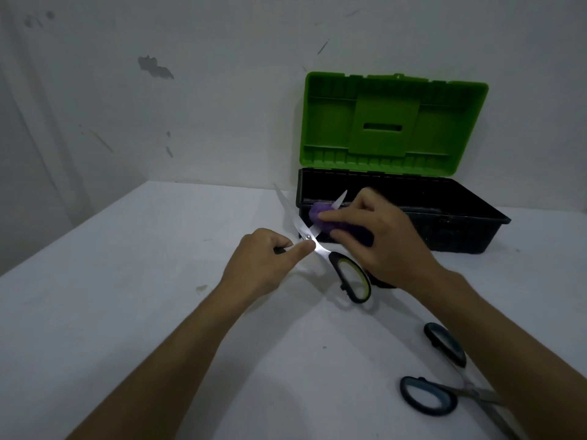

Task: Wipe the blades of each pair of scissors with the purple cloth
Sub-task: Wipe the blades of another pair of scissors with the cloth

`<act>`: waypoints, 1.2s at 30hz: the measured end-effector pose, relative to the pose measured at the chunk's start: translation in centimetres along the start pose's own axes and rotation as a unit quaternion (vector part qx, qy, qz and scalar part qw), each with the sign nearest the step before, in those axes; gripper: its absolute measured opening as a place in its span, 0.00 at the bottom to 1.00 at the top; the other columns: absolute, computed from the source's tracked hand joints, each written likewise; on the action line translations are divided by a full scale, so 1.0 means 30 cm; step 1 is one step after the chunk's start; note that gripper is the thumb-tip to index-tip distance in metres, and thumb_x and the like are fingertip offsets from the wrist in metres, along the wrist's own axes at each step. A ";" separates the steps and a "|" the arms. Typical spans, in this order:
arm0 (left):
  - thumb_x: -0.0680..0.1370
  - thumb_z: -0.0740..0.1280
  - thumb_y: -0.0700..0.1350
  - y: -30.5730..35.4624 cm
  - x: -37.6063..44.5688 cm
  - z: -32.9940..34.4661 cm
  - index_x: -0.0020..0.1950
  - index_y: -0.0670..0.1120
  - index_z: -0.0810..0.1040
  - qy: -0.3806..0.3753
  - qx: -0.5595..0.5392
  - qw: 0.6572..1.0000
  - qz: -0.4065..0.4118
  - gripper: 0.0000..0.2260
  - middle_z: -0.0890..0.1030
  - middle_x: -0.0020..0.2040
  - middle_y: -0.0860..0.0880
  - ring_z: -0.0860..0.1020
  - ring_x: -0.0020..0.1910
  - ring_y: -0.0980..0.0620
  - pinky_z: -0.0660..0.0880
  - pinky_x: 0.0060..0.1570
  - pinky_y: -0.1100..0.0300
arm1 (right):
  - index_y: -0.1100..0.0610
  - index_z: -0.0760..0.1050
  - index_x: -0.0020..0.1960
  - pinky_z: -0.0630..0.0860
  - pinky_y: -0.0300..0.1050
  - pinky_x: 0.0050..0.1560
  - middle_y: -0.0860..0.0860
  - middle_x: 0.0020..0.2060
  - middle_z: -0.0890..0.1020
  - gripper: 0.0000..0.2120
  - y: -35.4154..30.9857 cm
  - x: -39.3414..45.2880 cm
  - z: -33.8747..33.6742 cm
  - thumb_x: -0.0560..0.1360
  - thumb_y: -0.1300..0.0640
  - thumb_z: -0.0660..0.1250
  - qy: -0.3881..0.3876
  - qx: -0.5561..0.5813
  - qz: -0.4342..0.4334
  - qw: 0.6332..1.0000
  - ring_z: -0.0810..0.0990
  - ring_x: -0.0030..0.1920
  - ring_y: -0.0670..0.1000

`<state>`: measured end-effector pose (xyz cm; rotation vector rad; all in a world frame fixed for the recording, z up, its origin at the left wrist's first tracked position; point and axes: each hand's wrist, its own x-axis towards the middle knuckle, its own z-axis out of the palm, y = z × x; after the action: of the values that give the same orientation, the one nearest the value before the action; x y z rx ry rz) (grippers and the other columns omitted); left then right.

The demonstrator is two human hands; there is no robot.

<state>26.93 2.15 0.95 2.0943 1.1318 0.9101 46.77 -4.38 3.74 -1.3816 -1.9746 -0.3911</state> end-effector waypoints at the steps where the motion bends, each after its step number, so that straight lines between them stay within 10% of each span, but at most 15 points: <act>1: 0.74 0.67 0.63 -0.004 0.001 -0.002 0.29 0.42 0.65 0.004 0.005 1.000 0.004 0.27 0.66 0.27 0.43 0.64 0.24 0.49 0.66 0.30 0.56 | 0.50 0.79 0.62 0.65 0.31 0.38 0.45 0.43 0.69 0.16 -0.011 -0.006 0.011 0.75 0.52 0.70 -0.027 0.014 -0.018 0.999 0.68 0.38 0.41; 6: 0.73 0.67 0.63 -0.008 0.001 -0.003 0.30 0.36 0.65 0.026 0.022 0.999 0.030 0.31 0.64 0.26 0.45 0.63 0.24 0.50 0.65 0.30 0.57 | 0.50 0.81 0.59 0.72 0.43 0.34 0.47 0.40 0.70 0.14 0.006 -0.008 0.020 0.74 0.54 0.72 0.017 0.017 0.012 1.000 0.71 0.37 0.47; 10: 0.73 0.68 0.63 0.005 0.003 0.001 0.29 0.39 0.64 0.024 0.020 0.999 0.023 0.30 0.63 0.26 0.46 0.63 0.24 0.50 0.65 0.30 0.57 | 0.51 0.80 0.61 0.65 0.32 0.37 0.47 0.41 0.68 0.15 0.032 0.013 -0.020 0.75 0.54 0.71 0.075 -0.032 0.070 0.994 0.69 0.37 0.45; 16: 0.74 0.68 0.62 0.022 -0.006 -0.016 0.27 0.46 0.60 0.049 0.028 0.998 0.038 0.28 0.62 0.24 0.47 0.63 0.24 0.50 0.62 0.28 0.57 | 0.47 0.80 0.60 0.68 0.32 0.40 0.44 0.41 0.72 0.14 -0.026 0.014 -0.010 0.74 0.52 0.72 -0.041 0.079 -0.002 0.996 0.72 0.42 0.43; 22: 0.74 0.68 0.62 0.020 -0.011 -0.006 0.26 0.46 0.59 0.031 0.034 0.999 0.025 0.28 0.61 0.24 0.49 0.62 0.23 0.51 0.63 0.29 0.57 | 0.50 0.80 0.61 0.65 0.29 0.39 0.48 0.41 0.71 0.15 0.050 0.009 -0.033 0.75 0.55 0.71 0.084 0.007 0.088 0.993 0.71 0.40 0.42; 27: 0.73 0.68 0.63 0.017 -0.005 -0.015 0.28 0.39 0.64 0.034 0.025 0.998 0.044 0.30 0.63 0.25 0.46 0.61 0.24 0.51 0.61 0.29 0.58 | 0.48 0.81 0.61 0.70 0.36 0.39 0.47 0.41 0.72 0.14 0.007 0.000 -0.025 0.75 0.54 0.71 -0.037 0.062 -0.047 0.996 0.72 0.40 0.45; 36: 0.72 0.67 0.65 0.005 -0.004 -0.016 0.27 0.44 0.63 0.031 0.041 0.998 0.025 0.28 0.63 0.26 0.46 0.62 0.25 0.51 0.63 0.29 0.57 | 0.41 0.78 0.61 0.70 0.39 0.41 0.44 0.43 0.71 0.14 0.038 0.084 -0.094 0.76 0.50 0.69 -0.037 0.023 0.058 0.997 0.72 0.43 0.43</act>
<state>26.57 2.07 1.31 2.1826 1.1712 0.9745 48.31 -3.83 7.31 -1.4909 -1.9391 -0.2430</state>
